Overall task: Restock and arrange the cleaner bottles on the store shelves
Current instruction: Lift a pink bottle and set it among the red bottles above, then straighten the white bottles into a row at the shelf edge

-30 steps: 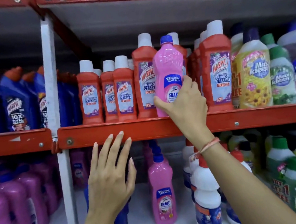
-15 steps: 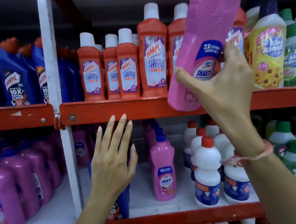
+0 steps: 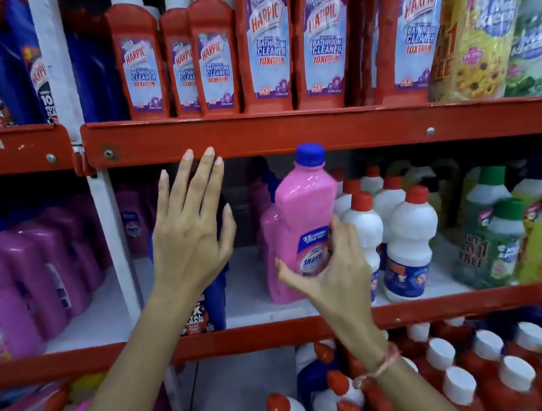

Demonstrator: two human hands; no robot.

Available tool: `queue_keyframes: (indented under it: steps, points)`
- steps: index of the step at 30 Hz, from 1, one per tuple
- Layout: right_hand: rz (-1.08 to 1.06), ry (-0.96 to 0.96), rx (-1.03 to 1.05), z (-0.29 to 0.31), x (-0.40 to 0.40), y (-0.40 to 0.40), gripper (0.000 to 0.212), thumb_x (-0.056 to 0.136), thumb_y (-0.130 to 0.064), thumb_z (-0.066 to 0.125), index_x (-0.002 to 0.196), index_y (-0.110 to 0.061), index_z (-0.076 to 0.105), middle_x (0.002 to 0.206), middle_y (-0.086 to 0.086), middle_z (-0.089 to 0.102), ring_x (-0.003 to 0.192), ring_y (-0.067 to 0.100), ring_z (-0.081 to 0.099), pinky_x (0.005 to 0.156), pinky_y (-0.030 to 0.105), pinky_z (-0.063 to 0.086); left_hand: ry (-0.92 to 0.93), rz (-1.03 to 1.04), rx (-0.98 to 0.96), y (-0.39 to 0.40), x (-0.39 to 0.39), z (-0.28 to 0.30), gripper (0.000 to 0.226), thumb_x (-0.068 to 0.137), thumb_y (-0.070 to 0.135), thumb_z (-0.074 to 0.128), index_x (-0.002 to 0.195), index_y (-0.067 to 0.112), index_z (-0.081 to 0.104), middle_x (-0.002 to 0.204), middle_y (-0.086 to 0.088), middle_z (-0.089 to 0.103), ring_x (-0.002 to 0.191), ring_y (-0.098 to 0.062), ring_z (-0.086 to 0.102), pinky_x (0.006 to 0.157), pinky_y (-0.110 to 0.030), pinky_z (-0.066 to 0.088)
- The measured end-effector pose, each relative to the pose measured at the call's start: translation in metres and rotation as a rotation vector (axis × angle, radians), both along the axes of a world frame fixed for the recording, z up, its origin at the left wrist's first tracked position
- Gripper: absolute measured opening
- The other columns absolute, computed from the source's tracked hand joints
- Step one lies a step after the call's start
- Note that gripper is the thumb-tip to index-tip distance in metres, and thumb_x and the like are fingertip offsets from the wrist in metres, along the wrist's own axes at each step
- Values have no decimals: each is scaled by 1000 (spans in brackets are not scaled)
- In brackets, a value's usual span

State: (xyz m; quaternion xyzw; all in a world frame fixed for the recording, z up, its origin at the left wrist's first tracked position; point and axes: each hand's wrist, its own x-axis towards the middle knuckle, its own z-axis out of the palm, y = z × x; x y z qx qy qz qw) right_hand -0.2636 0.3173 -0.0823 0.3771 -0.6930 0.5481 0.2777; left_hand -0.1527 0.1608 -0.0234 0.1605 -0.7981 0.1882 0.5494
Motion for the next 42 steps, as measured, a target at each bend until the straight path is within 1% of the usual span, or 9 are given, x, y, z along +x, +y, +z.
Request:
queue_keyframes:
  steps: [10, 21, 26, 30, 34, 36, 38, 40, 42]
  points:
    - [-55, -161, 130, -49, -19, -25, 87, 64, -49, 82, 135, -11, 50, 113, 5, 57, 100, 20, 62, 79, 33, 55, -3, -17, 15, 3, 2, 1, 53, 95, 23, 42, 145, 8, 34, 156, -9, 32, 147, -27, 22, 119, -53, 21]
    - [-59, -167, 191, -66, -20, -30, 92, 62, -57, 74, 137, -11, 47, 115, 4, 57, 95, 13, 58, 70, 8, 39, -38, -36, 60, 7, 7, 0, 53, 96, 27, 40, 146, 12, 33, 157, -7, 29, 148, -24, 19, 119, -54, 19]
    - [-14, -201, 205, -68, -23, -26, 92, 67, -56, 77, 141, -15, 43, 120, 2, 55, 105, 16, 61, 77, 16, 48, 2, -64, 69, 18, 6, -7, 50, 96, 27, 41, 143, 11, 39, 155, -7, 34, 146, -23, 25, 118, -54, 23]
    - [73, -190, 282, -64, -29, -15, 91, 74, -55, 74, 148, -19, 36, 126, 0, 52, 110, 10, 56, 81, 14, 43, 47, -150, 47, 38, -6, -11, 42, 94, 23, 45, 133, 9, 52, 147, -9, 46, 140, -24, 37, 116, -54, 26]
    - [169, -152, 263, -51, -42, 16, 63, 83, -45, 71, 138, -21, 53, 126, -6, 55, 108, 7, 62, 84, 13, 50, 58, -278, 87, 65, -25, -23, 37, 92, 20, 49, 124, 6, 59, 138, -11, 55, 131, -27, 48, 112, -53, 33]
    - [162, -147, 82, -46, -52, 39, 31, 87, -37, 69, 115, -24, 69, 112, -8, 64, 90, 4, 69, 75, 22, 55, 54, -388, 161, 84, -36, -33, 35, 91, 17, 51, 122, 5, 60, 135, -10, 56, 126, -25, 50, 109, -45, 38]
    - [100, -178, -113, -45, -66, 65, 6, 90, -33, 65, 92, -29, 70, 94, -13, 67, 81, 5, 69, 68, 23, 53, 57, -514, 285, 106, -50, -44, 33, 92, 19, 49, 121, 9, 60, 131, -5, 57, 123, -17, 50, 108, -29, 38]
    - [29, -234, -245, -46, -85, 91, 11, 93, -36, 58, 86, -31, 65, 86, -10, 68, 81, 10, 68, 71, 31, 55, 58, -664, 471, 131, -67, -54, 30, 93, 23, 47, 119, 15, 60, 125, 2, 61, 119, -9, 53, 103, -18, 38]
    - [38, -346, -328, -48, -108, 111, 13, 97, -36, 54, 92, -28, 63, 89, -9, 66, 88, 15, 68, 79, 40, 60, 43, -896, 853, 155, -85, -64, 27, 94, 30, 47, 114, 22, 63, 114, 10, 68, 112, -5, 60, 95, -18, 47]
